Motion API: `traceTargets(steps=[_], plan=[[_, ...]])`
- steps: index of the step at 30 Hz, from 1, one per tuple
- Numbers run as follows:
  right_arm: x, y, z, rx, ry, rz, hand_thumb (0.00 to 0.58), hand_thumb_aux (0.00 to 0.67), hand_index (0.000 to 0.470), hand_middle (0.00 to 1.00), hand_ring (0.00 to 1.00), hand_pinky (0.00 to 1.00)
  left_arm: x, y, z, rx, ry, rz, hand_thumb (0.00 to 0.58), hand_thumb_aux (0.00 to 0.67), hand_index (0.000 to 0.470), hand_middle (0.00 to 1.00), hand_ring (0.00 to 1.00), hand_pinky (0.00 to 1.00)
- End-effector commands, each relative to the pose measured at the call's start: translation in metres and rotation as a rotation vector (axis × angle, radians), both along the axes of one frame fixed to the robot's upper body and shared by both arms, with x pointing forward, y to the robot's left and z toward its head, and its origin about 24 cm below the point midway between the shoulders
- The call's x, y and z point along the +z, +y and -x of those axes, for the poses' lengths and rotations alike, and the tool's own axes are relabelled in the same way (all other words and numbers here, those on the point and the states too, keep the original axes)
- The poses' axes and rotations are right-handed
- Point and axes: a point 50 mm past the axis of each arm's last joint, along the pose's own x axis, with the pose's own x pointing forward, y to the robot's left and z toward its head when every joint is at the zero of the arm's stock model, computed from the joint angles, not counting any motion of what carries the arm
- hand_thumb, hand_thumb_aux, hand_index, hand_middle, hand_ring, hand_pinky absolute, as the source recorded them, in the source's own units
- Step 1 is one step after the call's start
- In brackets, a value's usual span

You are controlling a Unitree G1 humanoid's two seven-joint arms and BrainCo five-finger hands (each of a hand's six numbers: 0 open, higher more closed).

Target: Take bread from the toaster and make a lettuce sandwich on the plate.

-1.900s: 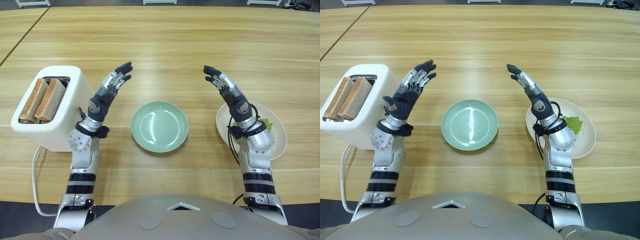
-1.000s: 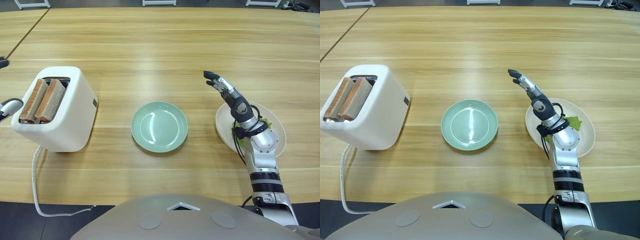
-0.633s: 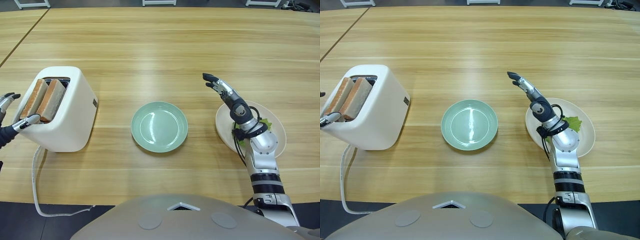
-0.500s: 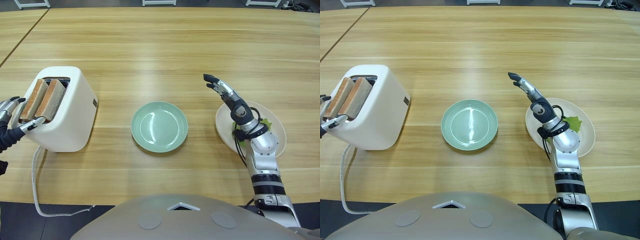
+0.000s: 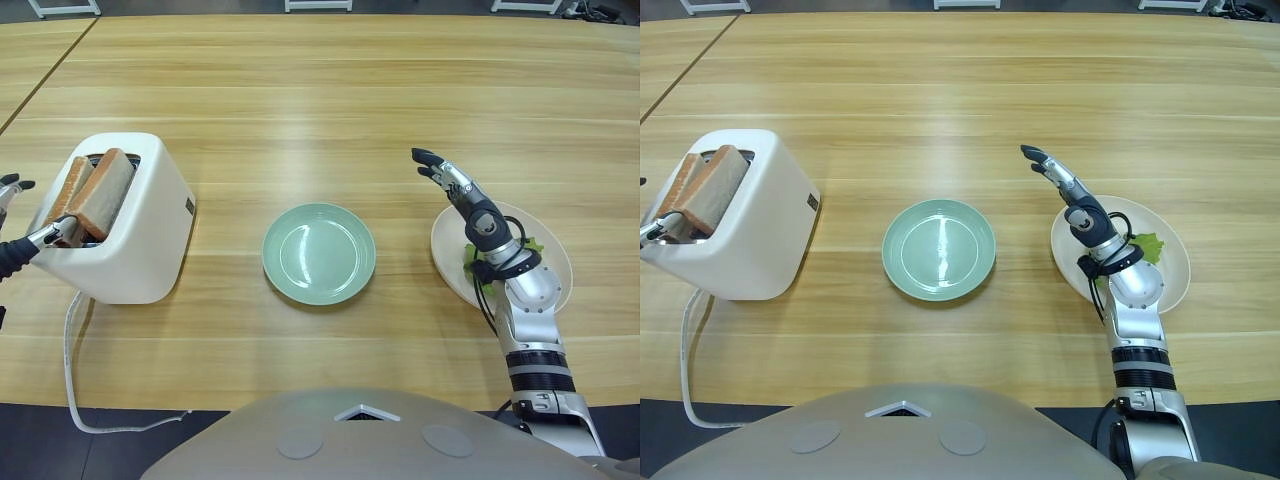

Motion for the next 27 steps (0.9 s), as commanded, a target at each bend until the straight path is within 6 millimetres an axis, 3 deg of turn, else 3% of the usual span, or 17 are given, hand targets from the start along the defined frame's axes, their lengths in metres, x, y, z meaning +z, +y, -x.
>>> traceTargets(steps=[1, 10, 16, 19, 21, 22, 27], plan=[[0.003, -0.004, 0.002, -0.007, -0.005, 0.017, 0.0, 0.0, 0.0, 0.0, 0.0, 0.0, -0.003, 0.0, 0.001, 0.006, 0.03, 0.001, 0.31, 0.213, 0.149, 0.0, 0.0, 0.0], [0.005, -0.005, 0.0, -0.008, -0.009, 0.016, 0.0, 0.0, 0.0, 0.0, 0.0, 0.0, -0.008, 0.001, 0.006, 0.022, 0.083, -0.019, 0.436, 0.336, 0.236, 0.0, 0.0, 0.0], [0.007, -0.006, 0.001, -0.007, -0.013, 0.015, 0.0, 0.0, 0.0, 0.0, 0.0, 0.0, -0.011, -0.002, 0.007, 0.008, 0.111, -0.011, 0.441, 0.342, 0.24, 0.0, 0.0, 0.0], [0.006, -0.005, 0.002, -0.008, -0.015, 0.015, 0.0, 0.0, 0.0, 0.0, 0.0, 0.0, -0.008, -0.005, 0.003, -0.016, 0.069, 0.001, 0.468, 0.376, 0.264, 0.0, 0.0, 0.0], [0.006, -0.005, 0.002, -0.009, -0.015, 0.015, 0.0, 0.0, 0.0, 0.0, 0.0, 0.0, -0.004, -0.007, 0.001, -0.028, 0.025, 0.01, 0.542, 0.499, 0.35, 0.0, 0.0, 0.0], [0.006, -0.005, 0.002, -0.009, -0.014, 0.015, 0.0, 0.0, 0.0, 0.0, 0.0, 0.0, -0.003, -0.008, 0.0, -0.037, 0.004, 0.018, 0.58, 0.652, 0.457, 0.0, 0.0, 0.0], [0.006, -0.004, 0.002, -0.009, -0.016, 0.019, 0.0, 0.0, 0.0, 0.0, 0.0, 0.0, -0.001, -0.013, -0.008, -0.088, -0.088, 0.088, 0.58, 0.67, 0.47, 0.0, 0.0, 0.0]])
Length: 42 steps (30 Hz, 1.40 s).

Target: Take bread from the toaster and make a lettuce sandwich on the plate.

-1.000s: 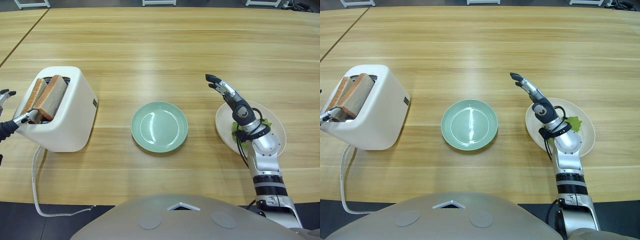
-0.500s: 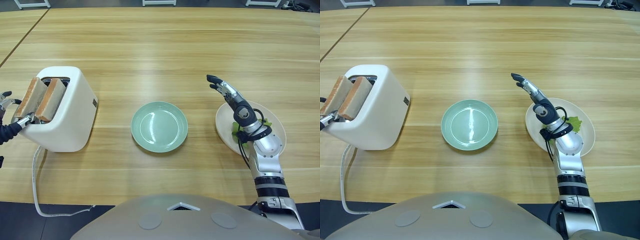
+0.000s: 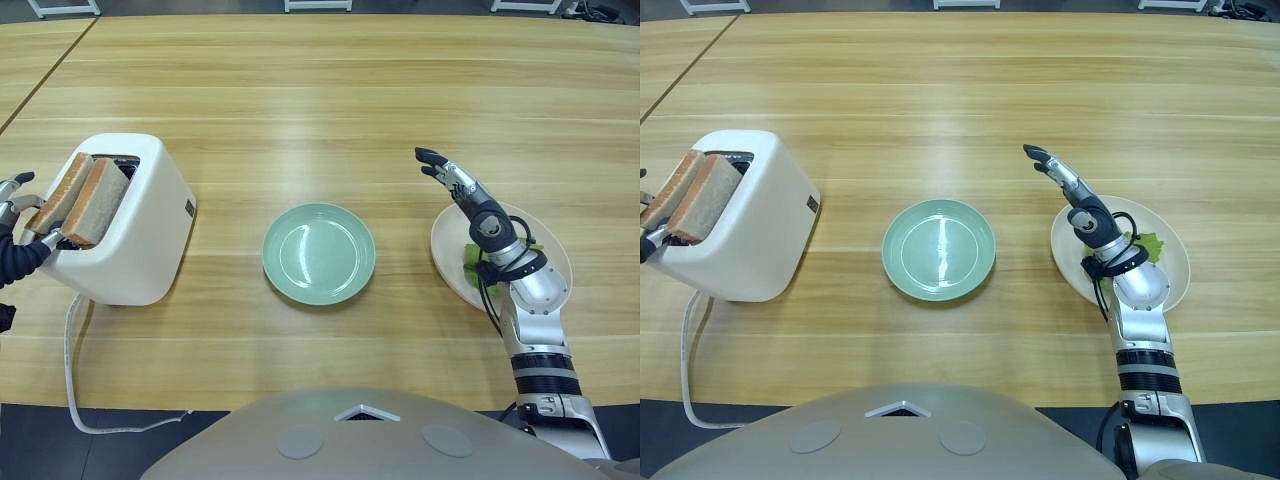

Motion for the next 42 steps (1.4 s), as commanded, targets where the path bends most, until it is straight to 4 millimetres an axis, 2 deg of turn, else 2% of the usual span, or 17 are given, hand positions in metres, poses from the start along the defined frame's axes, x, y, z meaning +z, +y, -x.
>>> traceTargets(steps=[1, 7, 10, 12, 15, 18, 19, 22, 27, 30, 34, 37, 42], plan=[[0.001, -0.002, 0.0, -0.007, 0.0, 0.004, 0.0, 0.0, 0.0, 0.0, 0.0, 0.0, -0.001, -0.004, -0.007, -0.045, -0.069, 0.078, 0.58, 0.67, 0.47, 0.0, 0.0, 0.0], [0.0, -0.001, -0.001, -0.005, 0.001, 0.005, 0.0, 0.0, 0.0, 0.0, 0.0, 0.0, 0.005, 0.002, -0.011, -0.057, -0.181, 0.148, 0.58, 0.67, 0.47, 0.0, 0.0, 0.0], [0.0, 0.0, -0.003, -0.003, 0.001, 0.004, 0.0, 0.0, 0.0, 0.0, 0.0, 0.0, 0.023, 0.004, -0.012, -0.07, -0.292, 0.156, 0.58, 0.67, 0.47, 0.0, 0.0, 0.0], [0.0, 0.0, -0.004, -0.002, 0.001, 0.002, 0.0, 0.0, 0.0, 0.0, 0.0, 0.0, 0.043, 0.003, -0.012, -0.093, -0.395, 0.156, 0.58, 0.67, 0.47, 0.0, 0.0, 0.0], [-0.002, 0.001, -0.005, -0.002, -0.001, 0.0, 0.0, 0.0, 0.0, 0.0, 0.0, 0.0, 0.065, -0.004, -0.017, -0.143, -0.489, 0.155, 0.58, 0.67, 0.47, 0.0, 0.0, 0.0], [-0.002, 0.002, -0.005, -0.001, -0.004, -0.002, 0.0, 0.0, 0.0, 0.0, 0.0, 0.0, 0.077, -0.018, -0.023, -0.208, -0.543, 0.169, 0.58, 0.67, 0.47, 0.0, 0.0, 0.0], [-0.002, 0.002, -0.005, 0.0, -0.006, -0.002, 0.0, 0.0, 0.0, 0.0, 0.0, 0.0, 0.077, -0.025, -0.026, -0.254, -0.558, 0.258, 0.58, 0.67, 0.47, 0.0, 0.0, 0.0], [-0.002, 0.004, -0.009, 0.006, -0.009, -0.007, 0.0, 0.0, 0.0, 0.0, 0.0, 0.0, 0.065, -0.047, -0.043, -0.368, -0.535, 0.461, 0.58, 0.67, 0.47, 0.0, 0.0, 0.0], [-0.001, 0.01, -0.017, 0.023, -0.017, -0.009, 0.0, 0.0, 0.0, 0.0, 0.0, 0.0, 0.033, -0.095, -0.072, -0.529, -0.433, 0.774, 0.58, 0.67, 0.47, 0.0, 0.0, 0.0], [-0.001, 0.011, -0.02, 0.027, -0.024, -0.006, 0.0, 0.0, 0.0, 0.0, 0.0, 0.0, 0.022, -0.125, -0.083, -0.606, -0.367, 0.83, 0.58, 0.67, 0.47, 0.0, 0.0, 0.0], [0.003, 0.016, -0.025, 0.053, -0.035, 0.003, 0.0, 0.0, 0.0, 0.0, 0.0, 0.0, -0.004, -0.169, -0.089, -0.684, -0.253, 0.667, 0.58, 0.67, 0.47, 0.0, 0.0, 0.0], [0.006, 0.017, -0.028, 0.066, -0.044, 0.013, 0.0, 0.0, 0.0, 0.0, 0.0, 0.0, -0.025, -0.188, -0.088, -0.693, -0.229, 0.47, 0.58, 0.67, 0.47, 0.0, 0.0, 0.0], [0.008, 0.018, -0.029, 0.075, -0.049, 0.019, 0.0, 0.0, 0.0, 0.0, 0.0, 0.0, -0.058, -0.218, -0.079, -0.754, -0.213, 0.31, 0.58, 0.67, 0.47, 0.0, 0.0, 0.0]])
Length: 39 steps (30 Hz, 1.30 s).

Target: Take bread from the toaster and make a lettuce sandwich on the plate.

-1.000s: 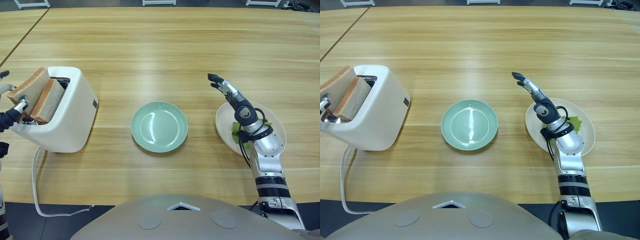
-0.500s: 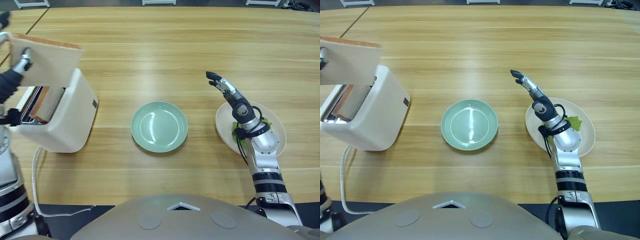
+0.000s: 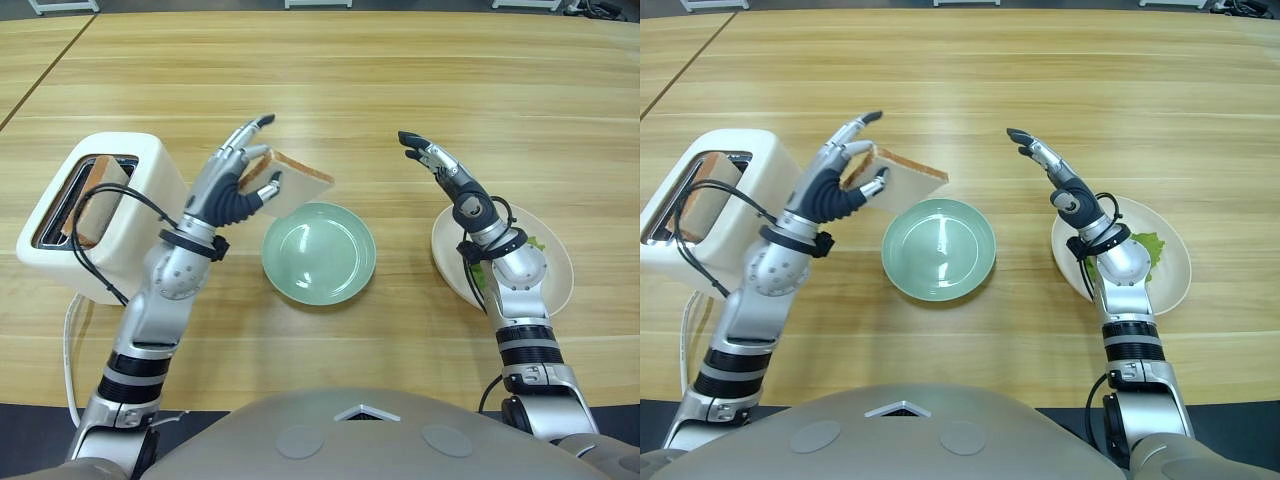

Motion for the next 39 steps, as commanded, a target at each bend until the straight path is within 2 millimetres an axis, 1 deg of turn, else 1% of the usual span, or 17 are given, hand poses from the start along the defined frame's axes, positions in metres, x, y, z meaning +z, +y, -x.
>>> traceTargets(steps=[1, 2, 3, 6, 9, 10, 11, 12, 13, 14, 15, 23, 26, 29, 33, 35, 39], plan=[[0.002, 0.002, -0.002, 0.017, -0.001, 0.02, 0.0, 0.0, 0.0, 0.0, 0.0, 0.0, -0.025, -0.026, 0.011, -0.05, -0.04, -0.103, 0.58, 0.67, 0.47, 0.0, 0.0, 0.0], [0.001, 0.003, -0.002, 0.019, 0.0, 0.02, 0.0, 0.0, 0.0, 0.0, 0.0, 0.0, -0.031, -0.034, 0.015, -0.068, -0.071, -0.149, 0.58, 0.67, 0.47, 0.15, 0.15, 0.15], [0.001, 0.003, -0.002, 0.021, 0.0, 0.021, 0.0, 0.0, 0.0, 0.0, 0.0, 0.0, -0.037, -0.04, 0.018, -0.083, -0.095, -0.203, 0.58, 0.67, 0.47, 0.2, 0.2, 0.2], [0.002, 0.004, -0.002, 0.027, -0.003, 0.023, 0.0, 0.0, 0.0, 0.0, 0.0, 0.0, -0.051, -0.047, 0.025, -0.103, -0.143, -0.341, 0.58, 0.67, 0.47, 0.16, 0.16, 0.16], [0.003, 0.003, -0.001, 0.029, -0.006, 0.025, 0.0, 0.0, 0.0, 0.0, 0.0, 0.0, -0.06, -0.05, 0.034, -0.102, -0.153, -0.409, 0.58, 0.67, 0.47, 0.0, 0.0, 0.0], [0.003, 0.004, -0.001, 0.03, -0.006, 0.025, 0.0, 0.0, 0.0, 0.0, 0.0, 0.0, -0.063, -0.051, 0.037, -0.103, -0.149, -0.416, 0.58, 0.67, 0.47, 0.0, 0.0, 0.0], [0.002, 0.004, -0.001, 0.032, -0.006, 0.027, 0.0, 0.0, 0.0, 0.0, 0.0, 0.0, -0.065, -0.052, 0.041, -0.101, -0.142, -0.424, 0.579, 0.649, 0.455, 0.0, 0.0, 0.0], [0.002, 0.004, -0.001, 0.034, -0.005, 0.028, 0.0, 0.0, 0.0, 0.0, 0.0, 0.0, -0.067, -0.053, 0.045, -0.098, -0.131, -0.431, 0.549, 0.515, 0.361, 0.0, 0.0, 0.0], [0.002, 0.004, -0.001, 0.035, -0.004, 0.03, 0.0, 0.0, 0.0, 0.0, 0.0, 0.0, -0.069, -0.052, 0.047, -0.089, -0.115, -0.443, 0.485, 0.399, 0.28, 0.0, 0.0, 0.0], [0.003, 0.003, 0.0, 0.033, -0.004, 0.032, 0.0, 0.0, 0.0, 0.0, 0.0, 0.0, -0.07, -0.051, 0.048, -0.073, -0.108, -0.446, 0.271, 0.181, 0.127, 0.0, 0.0, 0.0], [0.003, 0.002, 0.0, 0.032, -0.004, 0.034, 0.0, 0.0, 0.0, 0.0, 0.0, 0.0, -0.071, -0.05, 0.048, -0.064, -0.103, -0.451, 0.0, 0.0, 0.0, 0.0, 0.0, 0.0], [0.023, -0.018, 0.009, 0.081, -0.017, 0.222, 0.0, 0.0, 0.0, 0.0, 0.0, 0.0, -0.062, -0.048, 0.065, -0.028, -0.069, -0.385, 0.0, 0.0, 0.0, 0.0, 0.0, 0.0], [0.029, -0.052, 0.027, 0.038, 0.023, 0.471, 0.0, 0.0, 0.0, 0.0, 0.0, 0.0, -0.049, -0.036, 0.068, 0.026, -0.064, -0.32, 0.0, 0.0, 0.0, 0.0, 0.0, 0.0], [0.036, -0.102, 0.045, -0.151, 0.04, 0.775, 0.0, 0.0, 0.0, 0.0, 0.0, 0.0, -0.038, -0.019, 0.072, 0.056, 0.073, 0.036, 0.0, 0.0, 0.0, 0.0, 0.0, 0.0], [0.012, -0.144, 0.054, -0.268, 0.088, 1.238, 0.0, 0.0, 0.0, 0.0, 0.0, 0.0, -0.047, -0.012, 0.078, -0.001, 0.287, 0.506, 0.0, 0.0, 0.0, 0.0, 0.0, 0.0], [-0.004, -0.154, 0.054, -0.261, 0.105, 1.402, 0.0, 0.0, 0.0, 0.0, 0.0, 0.0, -0.051, -0.016, 0.078, -0.027, 0.32, 0.564, 0.0, 0.0, 0.0, 0.0, 0.0, 0.0], [-0.023, -0.158, 0.054, -0.219, 0.094, 1.445, 0.0, 0.0, 0.0, 0.0, 0.0, 0.0, -0.059, -0.022, 0.08, -0.06, 0.367, 0.584, 0.0, 0.0, 0.0, 0.0, 0.0, 0.0]])
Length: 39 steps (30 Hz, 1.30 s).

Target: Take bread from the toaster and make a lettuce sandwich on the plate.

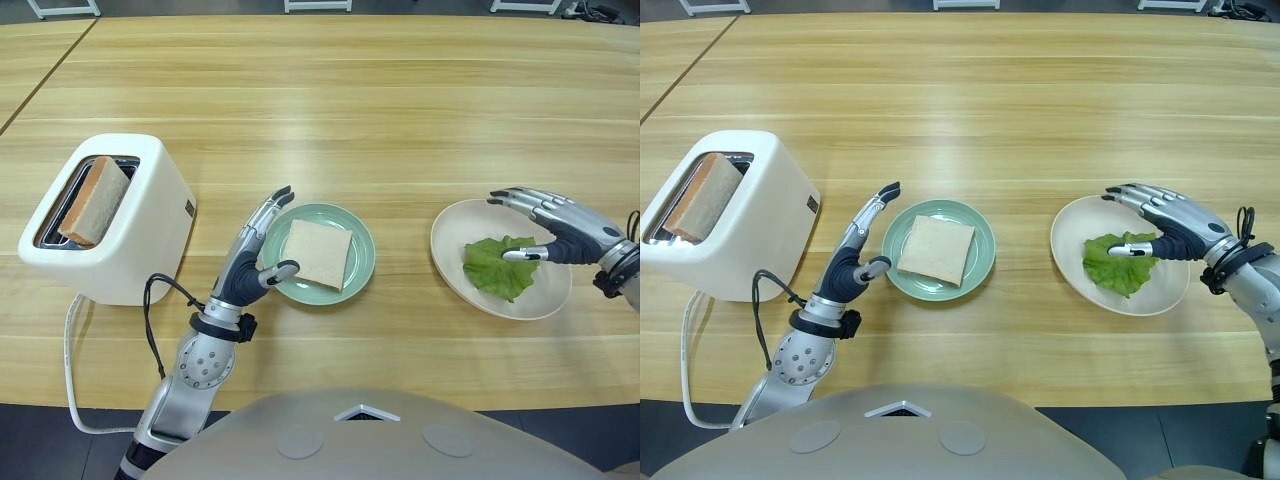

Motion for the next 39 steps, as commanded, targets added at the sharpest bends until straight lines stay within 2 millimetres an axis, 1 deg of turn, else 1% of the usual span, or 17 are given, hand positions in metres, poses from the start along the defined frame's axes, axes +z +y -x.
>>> traceTargets(steps=[1, 4, 10, 11, 12, 13, 16, 19, 21, 22, 24, 27, 31, 33, 34, 36, 39], plan=[[-0.027, -0.014, 0.007, 0.076, 0.065, 0.189, 0.0, 0.0, 0.0, 0.0, 0.0, 0.0, -0.018, -0.001, 0.004, -0.036, 0.12, 0.106, 0.0, 0.0, 0.0, 0.0, 0.0, 0.0], [-0.034, -0.019, 0.003, 0.122, 0.041, 0.281, 0.0, 0.0, 0.0, 0.0, 0.0, 0.0, -0.021, -0.002, 0.006, -0.047, 0.138, 0.111, 0.0, 0.0, 0.0, 0.0, 0.0, 0.0], [-0.044, -0.024, -0.002, 0.153, 0.044, 0.354, 0.0, 0.0, 0.0, 0.0, 0.0, 0.0, -0.021, 0.0, 0.007, -0.041, 0.143, 0.11, 0.0, 0.0, 0.0, 0.0, 0.0, 0.0], [-0.044, -0.021, -0.003, 0.161, 0.036, 0.342, 0.363, 0.26, 0.182, 0.0, 0.0, 0.0, -0.021, 0.001, 0.007, -0.04, 0.144, 0.109, 0.0, 0.0, 0.0, 0.0, 0.0, 0.0], [-0.044, -0.019, -0.005, 0.169, 0.027, 0.329, 0.454, 0.357, 0.251, 0.0, 0.0, 0.0, -0.021, 0.001, 0.007, -0.038, 0.143, 0.108, 0.0, 0.0, 0.0, 0.0, 0.0, 0.0], [-0.044, -0.017, -0.006, 0.175, 0.014, 0.314, 0.472, 0.381, 0.267, 0.0, 0.0, 0.0, -0.021, 0.002, 0.007, -0.037, 0.143, 0.106, 0.0, 0.0, 0.0, 0.0, 0.0, 0.0], [-0.041, -0.012, -0.009, 0.192, -0.018, 0.277, 0.498, 0.418, 0.293, 0.0, 0.0, 0.0, -0.021, 0.003, 0.006, -0.033, 0.142, 0.1, 0.0, 0.0, 0.0, 0.0, 0.0, 0.0], [-0.039, -0.006, -0.011, 0.21, -0.042, 0.244, 0.508, 0.434, 0.304, 0.0, 0.0, 0.0, -0.021, 0.004, 0.006, -0.029, 0.143, 0.094, 0.0, 0.0, 0.0, 0.0, 0.0, 0.0], [-0.038, -0.003, -0.013, 0.217, -0.061, 0.225, 0.521, 0.457, 0.321, 0.0, 0.0, 0.0, -0.021, 0.004, 0.005, -0.029, 0.143, 0.089, 0.0, 0.0, 0.0, 0.0, 0.0, 0.0], [-0.037, -0.001, -0.014, 0.22, -0.071, 0.216, 0.547, 0.51, 0.358, 0.0, 0.0, 0.0, -0.021, 0.005, 0.005, -0.029, 0.142, 0.086, 0.0, 0.0, 0.0, 0.0, 0.0, 0.0], [-0.036, 0.001, -0.015, 0.222, -0.09, 0.207, 0.566, 0.565, 0.396, 0.0, 0.0, 0.0, -0.022, 0.005, 0.004, -0.028, 0.142, 0.082, 0.0, 0.0, 0.0, 0.0, 0.0, 0.0], [-0.032, 0.002, -0.017, 0.219, -0.127, 0.184, 0.577, 0.62, 0.435, 0.0, 0.0, 0.0, -0.022, 0.005, 0.004, -0.031, 0.143, 0.079, 0.0, 0.0, 0.0, 0.0, 0.0, 0.0], [-0.011, 0.011, -0.024, 0.228, -0.228, 0.101, 0.58, 0.67, 0.47, 0.0, 0.0, 0.0, -0.023, 0.004, 0.004, -0.035, 0.146, 0.078, 0.0, 0.0, 0.0, 0.0, 0.0, 0.0], [0.0, 0.023, -0.029, 0.262, -0.27, 0.045, 0.58, 0.67, 0.47, 0.0, 0.0, 0.0, -0.023, 0.004, 0.003, -0.033, 0.147, 0.08, 0.0, 0.0, 0.0, 0.0, 0.0, 0.0], [0.006, 0.033, -0.033, 0.292, -0.288, 0.015, 0.58, 0.67, 0.47, 0.0, 0.0, 0.0, -0.023, 0.004, 0.003, -0.031, 0.148, 0.083, 0.0, 0.0, 0.0, 0.0, 0.0, 0.0], [0.016, 0.06, -0.041, 0.375, -0.311, -0.061, 0.58, 0.67, 0.47, 0.0, 0.0, 0.0, -0.024, 0.004, 0.002, -0.03, 0.149, 0.087, 0.0, 0.0, 0.0, 0.0, 0.0, 0.0], [0.021, 0.098, -0.048, 0.499, -0.305, -0.145, 0.58, 0.67, 0.47, 0.0, 0.0, 0.0, -0.024, 0.004, 0.0, -0.032, 0.147, 0.091, 0.0, 0.0, 0.0, 0.0, 0.0, 0.0]])
